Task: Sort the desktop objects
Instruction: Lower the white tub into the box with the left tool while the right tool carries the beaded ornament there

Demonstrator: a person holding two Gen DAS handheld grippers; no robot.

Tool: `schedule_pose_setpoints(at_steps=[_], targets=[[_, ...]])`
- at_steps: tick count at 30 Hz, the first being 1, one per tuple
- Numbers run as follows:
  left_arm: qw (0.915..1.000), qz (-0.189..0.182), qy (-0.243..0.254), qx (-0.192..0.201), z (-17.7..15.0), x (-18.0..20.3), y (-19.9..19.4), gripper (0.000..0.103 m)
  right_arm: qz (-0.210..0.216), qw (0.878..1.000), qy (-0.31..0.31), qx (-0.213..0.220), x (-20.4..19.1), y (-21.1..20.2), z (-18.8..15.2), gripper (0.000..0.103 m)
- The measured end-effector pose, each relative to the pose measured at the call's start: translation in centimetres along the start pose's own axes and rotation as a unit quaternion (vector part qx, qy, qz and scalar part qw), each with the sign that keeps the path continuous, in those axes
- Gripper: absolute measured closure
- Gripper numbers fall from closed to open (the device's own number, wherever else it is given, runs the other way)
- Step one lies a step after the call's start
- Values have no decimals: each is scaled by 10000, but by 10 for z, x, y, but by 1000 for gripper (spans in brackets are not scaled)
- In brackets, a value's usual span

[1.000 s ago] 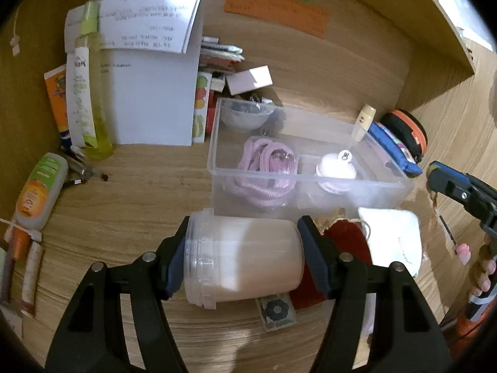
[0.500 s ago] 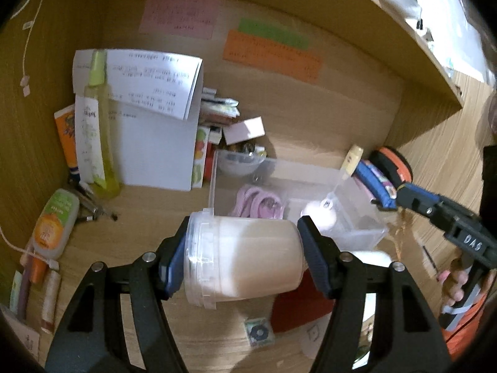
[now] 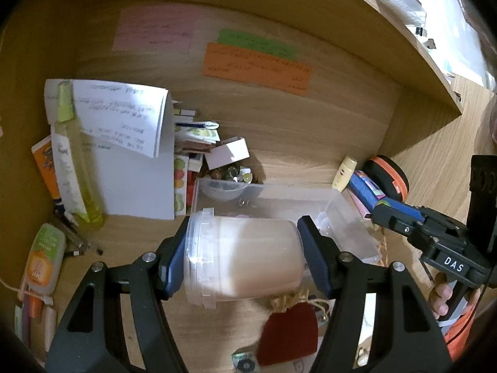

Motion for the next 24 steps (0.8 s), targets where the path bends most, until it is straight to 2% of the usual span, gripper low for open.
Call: schedule_pose_setpoints(at_steps=[7,24], targets=[[9998,-51,120,-130,7,5,20,37,-20,10000,19,-93,2,20,5,74],[9976,-180,214,-631,-13,12,69,38,-294,9963,136,-796,24,67,-27,73]])
Point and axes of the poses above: each gripper's, at about its wrist camera, not at the fingertips, and y roughly the way its jaws point, x to its right, z to its top, the point moved 7 cm from there along y, roughly the way its jaws point, and after that the axes turned 11 degrees about y, right-handed, at the moved point
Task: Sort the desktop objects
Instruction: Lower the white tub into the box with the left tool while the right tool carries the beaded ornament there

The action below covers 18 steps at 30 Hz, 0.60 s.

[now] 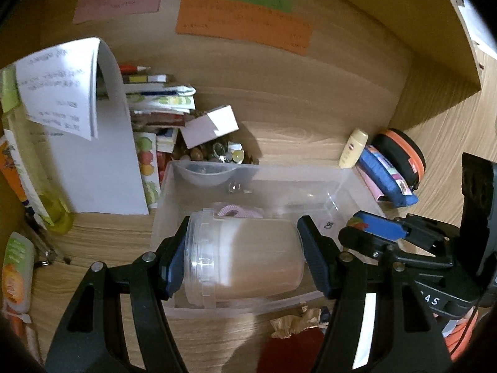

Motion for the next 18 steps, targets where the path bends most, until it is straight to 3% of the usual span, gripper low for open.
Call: schedule_pose_setpoints(at_steps=[7,18], targets=[[9998,-7,67,-211,-9,2,18,38,-148,9998,-33,-148,3,7,-4,73],[9988,165,407,-227,-14,10,23,37,-334,9991,-137,-229,3,12,-9,73]])
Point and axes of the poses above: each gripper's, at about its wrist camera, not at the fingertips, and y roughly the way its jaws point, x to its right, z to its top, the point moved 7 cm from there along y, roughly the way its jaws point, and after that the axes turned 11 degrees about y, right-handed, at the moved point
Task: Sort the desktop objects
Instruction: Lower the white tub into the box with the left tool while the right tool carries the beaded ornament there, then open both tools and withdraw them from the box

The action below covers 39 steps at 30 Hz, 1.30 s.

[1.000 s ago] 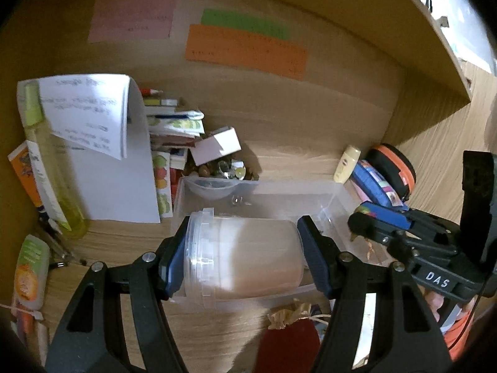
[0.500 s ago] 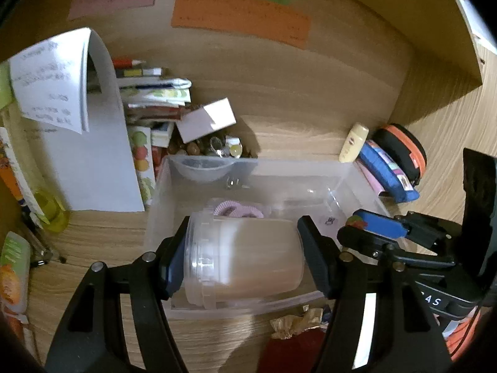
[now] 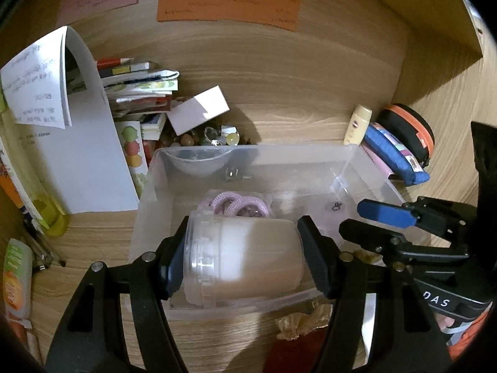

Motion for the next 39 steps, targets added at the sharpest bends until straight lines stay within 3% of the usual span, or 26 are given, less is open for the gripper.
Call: schedule_pose_setpoints(at_steps=[3,10,13,16,22,30,34,39], targets=[[9999,95,72,-29,-2,2,1,36,-30,10000,6,35,1,-1,1,71],[9998,164,110,-69,-2,4,-1,34,-13,9993,-48,380,-3,-16,6,51],[9996,212,136,82,3,5,-8,33,-66,9985,5,543,-1,-21,10,49],[9991,316,130,250,7,2,-17,21,-103,9980,146,610,5,-23,14,45],[9985,434,31,347,11,-5,-30,10,41,9976,433,539,14,-22,18,43],[9961,691,124,533,10,-11,-58,7,180,9977,515,389,11,-26,17,43],[9954,764,79,572,5,-17,-69,6,173,9973,489,524,6,-40,13,27],[9951,831,-11,533,-7,-25,-79,5,106,9961,451,746,3,-66,6,24]])
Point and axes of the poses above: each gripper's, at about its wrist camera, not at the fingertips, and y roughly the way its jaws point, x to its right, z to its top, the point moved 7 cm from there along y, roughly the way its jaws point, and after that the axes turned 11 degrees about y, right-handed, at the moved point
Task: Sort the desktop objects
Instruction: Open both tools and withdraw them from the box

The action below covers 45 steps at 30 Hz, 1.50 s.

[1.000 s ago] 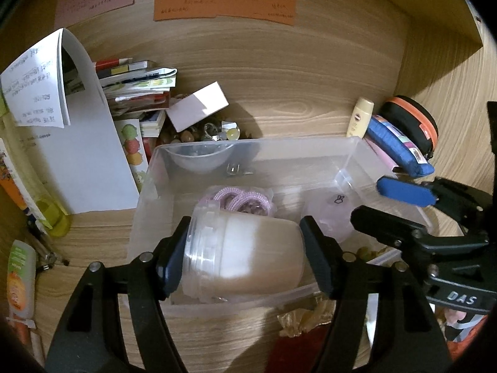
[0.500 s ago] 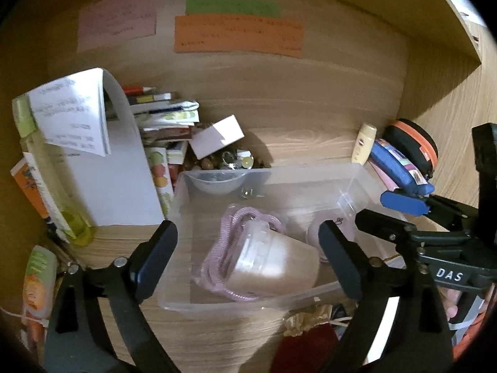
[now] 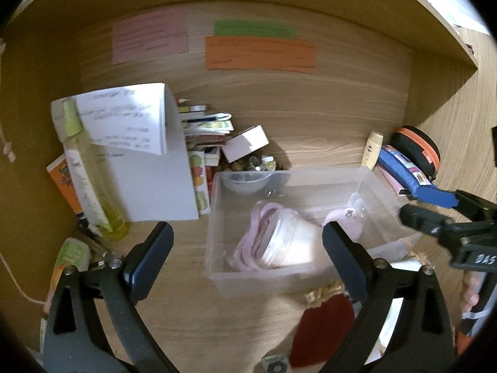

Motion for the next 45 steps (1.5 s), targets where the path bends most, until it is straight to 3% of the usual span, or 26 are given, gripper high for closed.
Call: schedule_pose_setpoints(at_steps=[6,13,20,29,41,45], targets=[[9999,70,-18,-96,-22,-9,-14,5,-242,9995,-15,214,9,-31,-7,21],[9990,47,-93,-438,-56,-17,-17,5,-553,9984,20,132,21,-45,-29,20],[9963,-88,-153,-845,-89,-14,-14,5,-468,9986,175,-180,25,-40,-63,20],[9925,-310,191,-1165,-116,15,-14,5,-586,9957,349,-626,39,-26,-99,20],[9868,-506,311,-1504,-134,34,0,5,-506,9926,415,-1021,31,-12,-126,19],[9874,-486,307,-1475,-134,33,2,5,-533,9910,422,-1155,29,-4,-130,13]])
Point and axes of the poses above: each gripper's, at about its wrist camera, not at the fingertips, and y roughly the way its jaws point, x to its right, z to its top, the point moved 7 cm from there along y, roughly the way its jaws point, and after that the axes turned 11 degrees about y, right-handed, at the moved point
